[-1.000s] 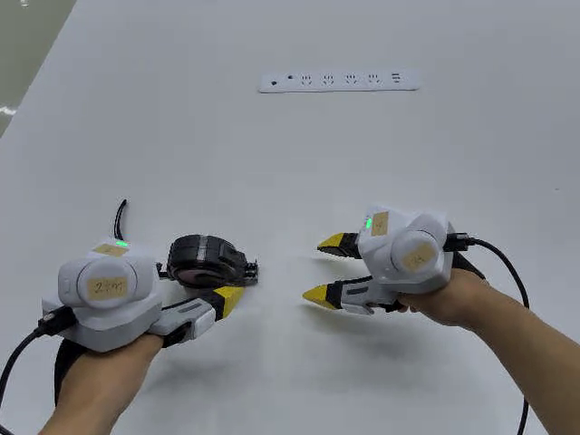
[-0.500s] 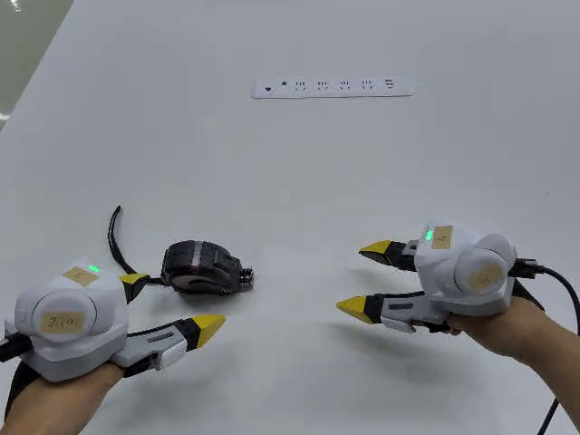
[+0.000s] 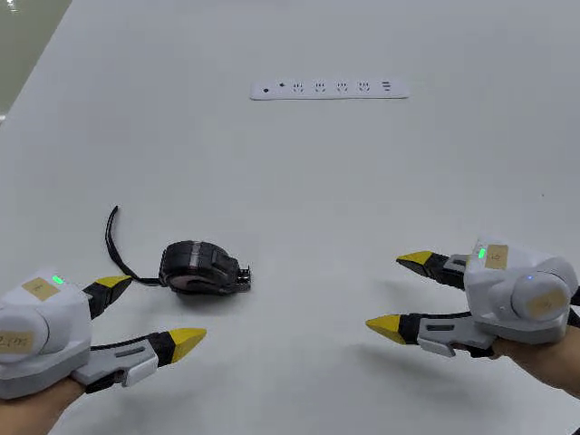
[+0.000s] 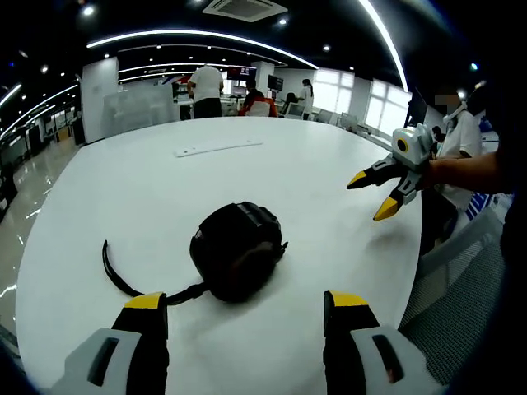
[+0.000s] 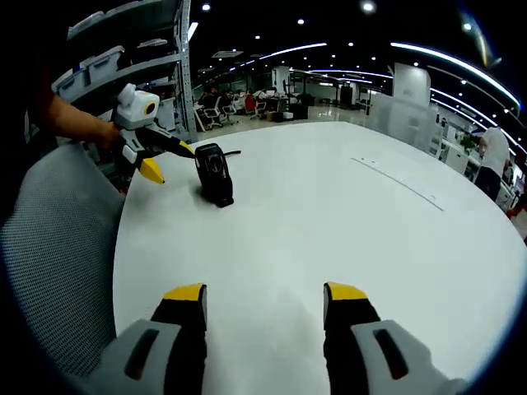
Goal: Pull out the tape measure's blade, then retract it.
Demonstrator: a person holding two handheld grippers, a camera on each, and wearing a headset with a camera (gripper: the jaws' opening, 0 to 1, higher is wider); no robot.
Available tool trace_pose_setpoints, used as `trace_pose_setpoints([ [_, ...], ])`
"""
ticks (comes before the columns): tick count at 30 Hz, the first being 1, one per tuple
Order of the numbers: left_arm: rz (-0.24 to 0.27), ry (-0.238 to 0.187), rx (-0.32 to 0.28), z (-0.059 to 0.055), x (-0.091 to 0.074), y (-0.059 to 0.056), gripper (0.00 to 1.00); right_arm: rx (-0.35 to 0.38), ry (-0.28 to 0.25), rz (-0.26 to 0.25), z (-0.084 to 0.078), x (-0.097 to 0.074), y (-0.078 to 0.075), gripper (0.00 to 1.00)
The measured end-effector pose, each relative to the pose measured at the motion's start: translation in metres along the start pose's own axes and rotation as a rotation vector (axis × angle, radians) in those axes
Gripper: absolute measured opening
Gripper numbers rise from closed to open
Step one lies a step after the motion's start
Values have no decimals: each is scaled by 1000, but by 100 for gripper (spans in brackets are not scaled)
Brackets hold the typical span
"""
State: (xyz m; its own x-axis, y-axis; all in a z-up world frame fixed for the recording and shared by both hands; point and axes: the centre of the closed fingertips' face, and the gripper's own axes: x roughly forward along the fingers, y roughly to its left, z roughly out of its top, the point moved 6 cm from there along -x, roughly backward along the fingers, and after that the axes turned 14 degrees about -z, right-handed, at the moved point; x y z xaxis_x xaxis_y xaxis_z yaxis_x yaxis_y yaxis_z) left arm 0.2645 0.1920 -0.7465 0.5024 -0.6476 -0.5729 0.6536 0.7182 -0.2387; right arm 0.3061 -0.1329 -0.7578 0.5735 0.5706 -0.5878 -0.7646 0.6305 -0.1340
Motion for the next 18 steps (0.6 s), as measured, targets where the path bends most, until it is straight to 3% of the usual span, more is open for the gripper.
trace_pose_setpoints([
  [10,-74,-6,60,-3,-9,-6,85,46,-18,-3,-15,-18,5,76],
  [18,-87,-22,95,-3,-12,-10,94,60,-31,-10,-19,-23,5,87],
])
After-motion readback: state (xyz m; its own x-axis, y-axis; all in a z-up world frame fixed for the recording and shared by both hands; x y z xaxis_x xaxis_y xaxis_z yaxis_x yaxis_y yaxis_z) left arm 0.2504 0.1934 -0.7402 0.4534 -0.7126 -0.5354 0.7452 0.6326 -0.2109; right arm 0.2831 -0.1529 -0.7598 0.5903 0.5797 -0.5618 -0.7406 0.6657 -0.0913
